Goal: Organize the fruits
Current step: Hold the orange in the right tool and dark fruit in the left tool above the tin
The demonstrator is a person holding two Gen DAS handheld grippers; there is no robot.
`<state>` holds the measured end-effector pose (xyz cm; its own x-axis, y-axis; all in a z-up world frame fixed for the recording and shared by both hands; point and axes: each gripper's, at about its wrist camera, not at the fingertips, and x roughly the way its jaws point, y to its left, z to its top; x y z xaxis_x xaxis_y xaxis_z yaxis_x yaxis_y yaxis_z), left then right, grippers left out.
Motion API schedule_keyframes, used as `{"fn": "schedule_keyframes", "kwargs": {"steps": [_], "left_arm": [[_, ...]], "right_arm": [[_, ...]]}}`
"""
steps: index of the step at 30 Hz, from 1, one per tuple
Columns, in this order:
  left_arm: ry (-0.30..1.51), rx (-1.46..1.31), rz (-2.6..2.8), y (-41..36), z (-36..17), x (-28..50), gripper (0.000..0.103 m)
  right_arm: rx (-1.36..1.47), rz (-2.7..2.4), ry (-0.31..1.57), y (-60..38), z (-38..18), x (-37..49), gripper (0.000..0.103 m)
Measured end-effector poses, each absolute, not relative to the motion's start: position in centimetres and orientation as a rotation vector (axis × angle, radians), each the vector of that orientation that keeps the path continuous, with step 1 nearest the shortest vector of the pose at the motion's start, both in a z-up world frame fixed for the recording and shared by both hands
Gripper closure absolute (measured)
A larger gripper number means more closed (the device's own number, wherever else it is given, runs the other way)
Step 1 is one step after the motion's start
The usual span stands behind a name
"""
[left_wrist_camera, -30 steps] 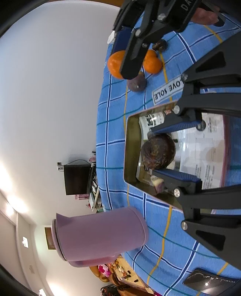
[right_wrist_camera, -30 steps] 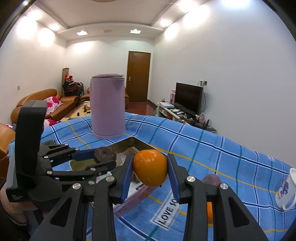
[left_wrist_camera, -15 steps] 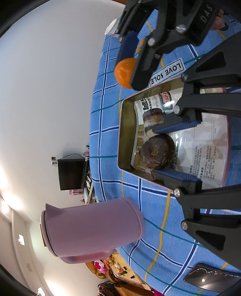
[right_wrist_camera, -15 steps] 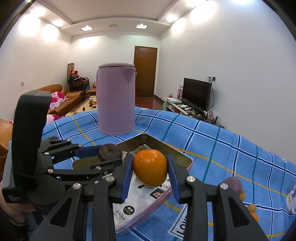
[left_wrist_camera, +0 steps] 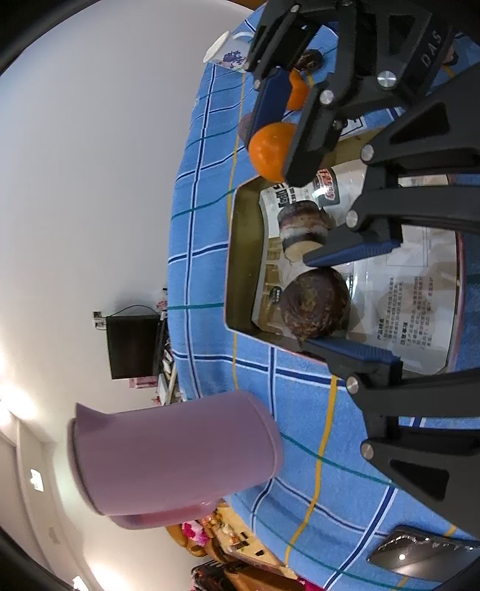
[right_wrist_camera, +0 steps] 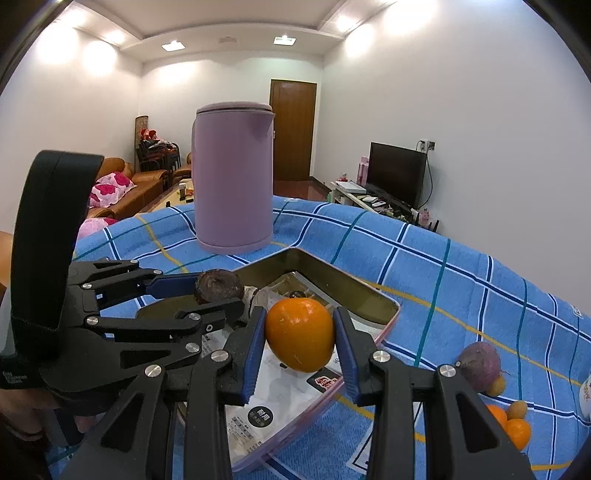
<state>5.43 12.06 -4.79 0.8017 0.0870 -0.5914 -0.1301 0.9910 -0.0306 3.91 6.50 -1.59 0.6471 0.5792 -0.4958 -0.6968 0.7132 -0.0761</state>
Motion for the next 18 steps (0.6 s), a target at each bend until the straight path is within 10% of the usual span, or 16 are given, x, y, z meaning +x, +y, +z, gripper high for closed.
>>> {"fn": "schedule_keyframes", "kwargs": {"steps": [18], "left_arm": [[0.657, -0.085, 0.114, 12.4, -5.2, 5.8, 0.063]], "right_arm": [[-0.299, 0.742, 0.507, 7.2, -2.7, 4.4, 0.064]]}}
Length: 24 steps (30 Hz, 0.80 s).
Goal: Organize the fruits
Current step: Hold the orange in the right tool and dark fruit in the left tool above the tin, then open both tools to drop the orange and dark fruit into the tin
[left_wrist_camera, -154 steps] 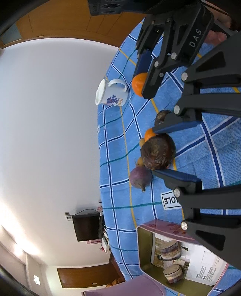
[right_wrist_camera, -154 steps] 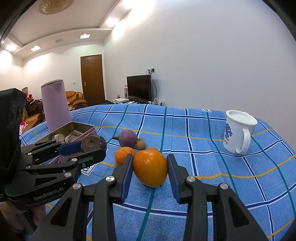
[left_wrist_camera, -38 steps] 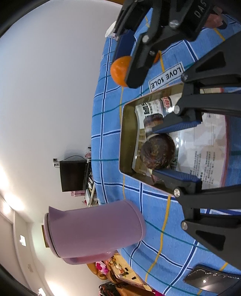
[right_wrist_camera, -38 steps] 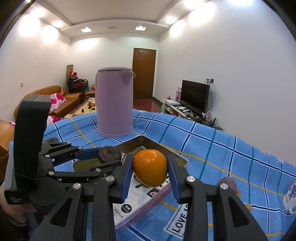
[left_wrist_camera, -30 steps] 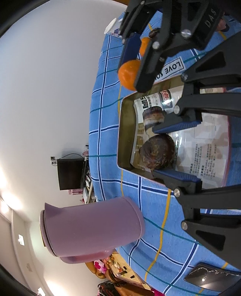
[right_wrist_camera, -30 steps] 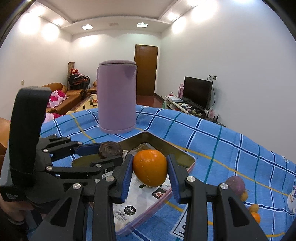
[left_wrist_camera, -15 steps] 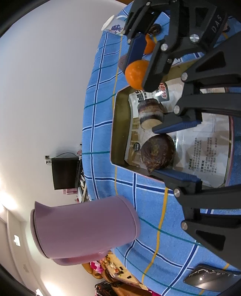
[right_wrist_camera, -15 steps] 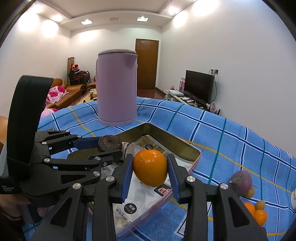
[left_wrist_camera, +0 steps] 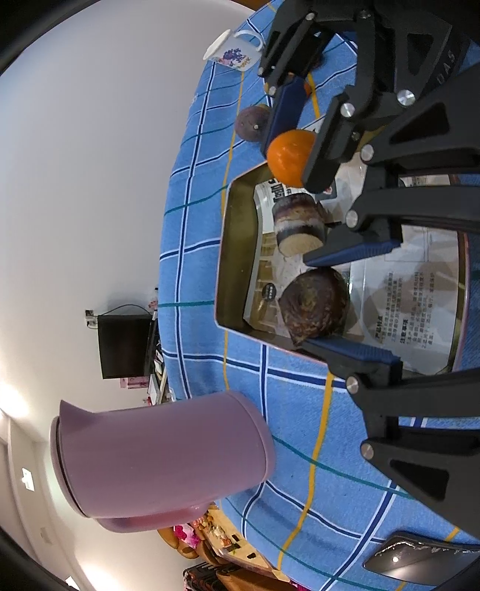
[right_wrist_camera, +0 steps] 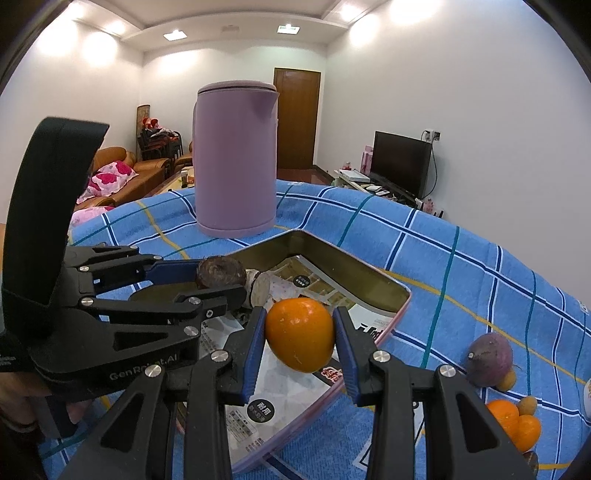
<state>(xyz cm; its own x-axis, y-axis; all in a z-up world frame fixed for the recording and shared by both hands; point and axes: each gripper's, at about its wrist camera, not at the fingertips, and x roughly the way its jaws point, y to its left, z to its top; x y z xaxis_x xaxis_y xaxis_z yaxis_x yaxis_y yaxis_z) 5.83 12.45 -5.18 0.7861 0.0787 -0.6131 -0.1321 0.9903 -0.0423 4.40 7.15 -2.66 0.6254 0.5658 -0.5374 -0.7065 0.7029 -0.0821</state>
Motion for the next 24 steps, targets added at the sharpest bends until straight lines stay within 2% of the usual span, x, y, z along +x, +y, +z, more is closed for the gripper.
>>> {"fn": "schedule_keyframes", "kwargs": {"steps": [14, 16, 19, 24], "left_arm": [[0.64, -0.063, 0.133, 12.3, -5.1, 5.5, 0.061], [0.63, -0.072, 0.15, 12.4, -4.9, 5.3, 0.054], [0.617, -0.086, 0.154, 12.5, -4.8, 5.1, 0.05], [0.604, -0.083, 0.138, 11.6, -4.5, 4.6, 0.036]], "right_arm": [[-0.321, 0.755, 0.53, 7.6, -3.1, 4.4, 0.063], [-0.312, 0.747, 0.521, 7.4, -3.0, 4.5, 0.058], [-0.291, 0.736, 0.515, 6.9, -2.8, 4.6, 0.05], [-0.302, 0.694, 0.506, 5.7, -2.5, 4.2, 0.048]]}}
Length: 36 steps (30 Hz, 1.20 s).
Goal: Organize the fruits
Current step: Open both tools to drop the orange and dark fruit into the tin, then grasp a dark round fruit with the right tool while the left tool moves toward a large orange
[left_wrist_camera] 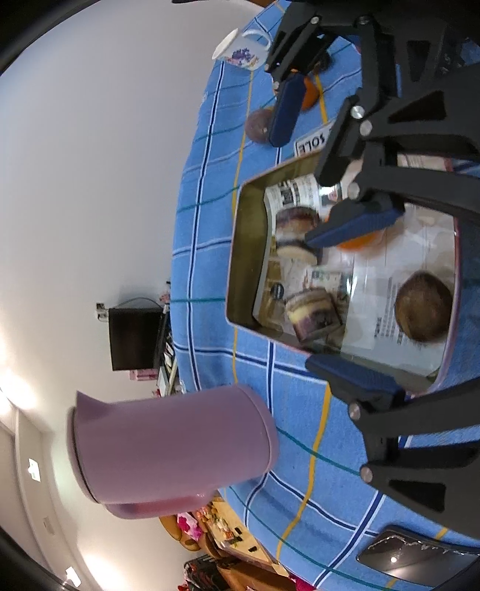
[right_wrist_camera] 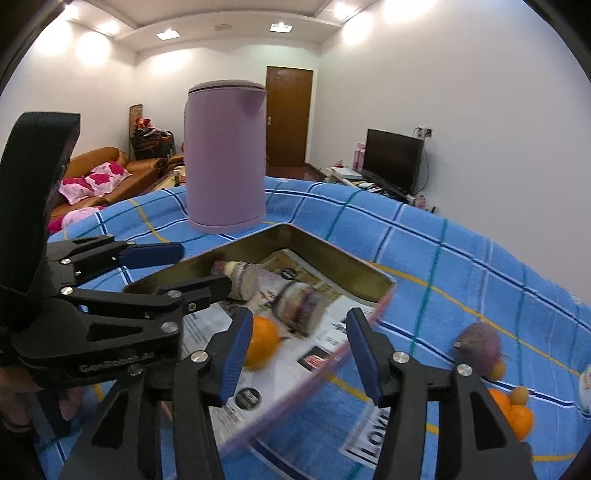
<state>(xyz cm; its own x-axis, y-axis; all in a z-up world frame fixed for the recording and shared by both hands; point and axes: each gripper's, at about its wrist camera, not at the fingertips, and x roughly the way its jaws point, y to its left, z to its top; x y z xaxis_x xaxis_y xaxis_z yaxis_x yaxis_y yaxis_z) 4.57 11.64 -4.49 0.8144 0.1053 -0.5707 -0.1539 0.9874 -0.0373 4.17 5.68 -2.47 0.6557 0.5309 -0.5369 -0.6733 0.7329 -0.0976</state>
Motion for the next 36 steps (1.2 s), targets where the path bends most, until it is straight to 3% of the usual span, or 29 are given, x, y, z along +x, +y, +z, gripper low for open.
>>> {"fn": "schedule_keyframes", "kwargs": {"steps": [5, 9, 18, 34, 36], "left_arm": [[0.578, -0.072, 0.096, 9.5, -3.3, 4.2, 0.031], [0.572, -0.067, 0.052, 7.3, -2.7, 4.4, 0.02], [0.621, -0.025, -0.042, 1.9, -3.1, 6.0, 0.019], [0.693, 0.049, -0.103, -3.1, -4.4, 8.4, 0.019], [0.697, 0.057, -0.109, -3.6, -4.5, 8.5, 0.019]], "right_arm": [[-0.288, 0.605, 0.503, 2.0, -1.4, 3.7, 0.048], [-0.273, 0.491, 0.518, -2.6, -1.1, 4.1, 0.048], [-0.127, 0.315, 0.653, -12.1, -3.0, 6.7, 0.048], [-0.045, 0.331, 0.844, -13.6, -5.9, 9.1, 0.049], [-0.034, 0.334, 0.865, -13.8, -6.1, 9.4, 0.055]]}}
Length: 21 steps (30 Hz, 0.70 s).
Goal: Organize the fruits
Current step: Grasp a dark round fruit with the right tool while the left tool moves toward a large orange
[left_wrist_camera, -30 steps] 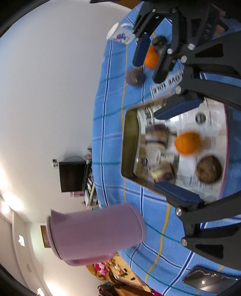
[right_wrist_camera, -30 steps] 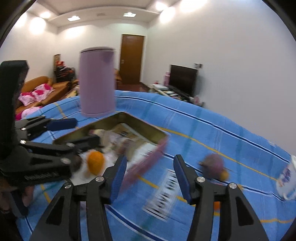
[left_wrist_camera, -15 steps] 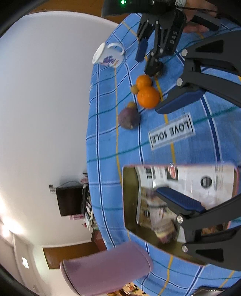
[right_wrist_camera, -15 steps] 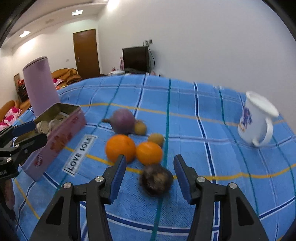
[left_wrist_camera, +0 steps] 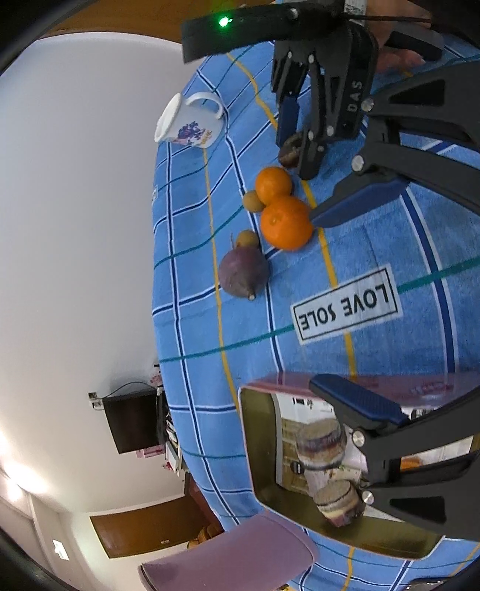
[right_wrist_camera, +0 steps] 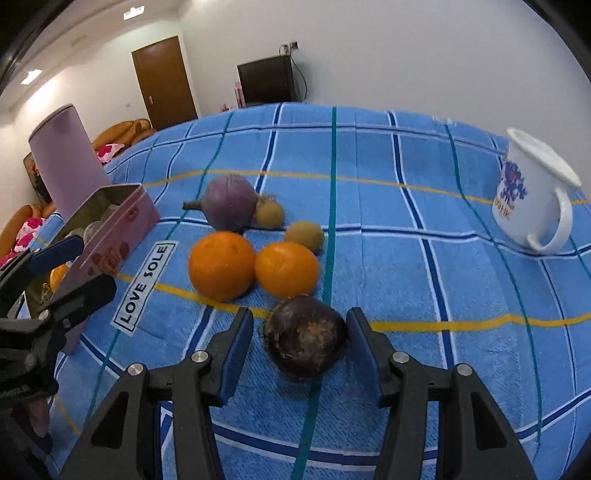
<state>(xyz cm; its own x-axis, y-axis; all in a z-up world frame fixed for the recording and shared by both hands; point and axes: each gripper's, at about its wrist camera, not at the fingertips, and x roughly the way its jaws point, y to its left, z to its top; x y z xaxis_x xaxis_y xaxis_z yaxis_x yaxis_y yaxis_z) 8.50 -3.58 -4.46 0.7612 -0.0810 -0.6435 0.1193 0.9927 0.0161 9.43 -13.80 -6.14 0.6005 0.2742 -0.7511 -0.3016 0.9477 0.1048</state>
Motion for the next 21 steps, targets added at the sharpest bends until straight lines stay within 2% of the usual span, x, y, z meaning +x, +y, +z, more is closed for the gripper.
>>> {"fn": "schedule_keyframes", "kwargs": {"steps": [3, 10, 21], "left_arm": [[0.702, 0.061, -0.112, -4.1, -4.6, 8.7, 0.015], [0.711, 0.066, -0.137, -5.2, -4.8, 9.5, 0.015], [0.786, 0.071, -0.207, -7.9, -6.1, 12.4, 0.019]], "right_arm": [[0.004, 0.349, 0.869, -14.4, -6.2, 9.6, 0.056], [0.015, 0.316, 0.813, -14.9, -5.4, 8.8, 0.057], [0.023, 0.206, 0.749, -17.3, -4.3, 8.5, 0.057]]}}
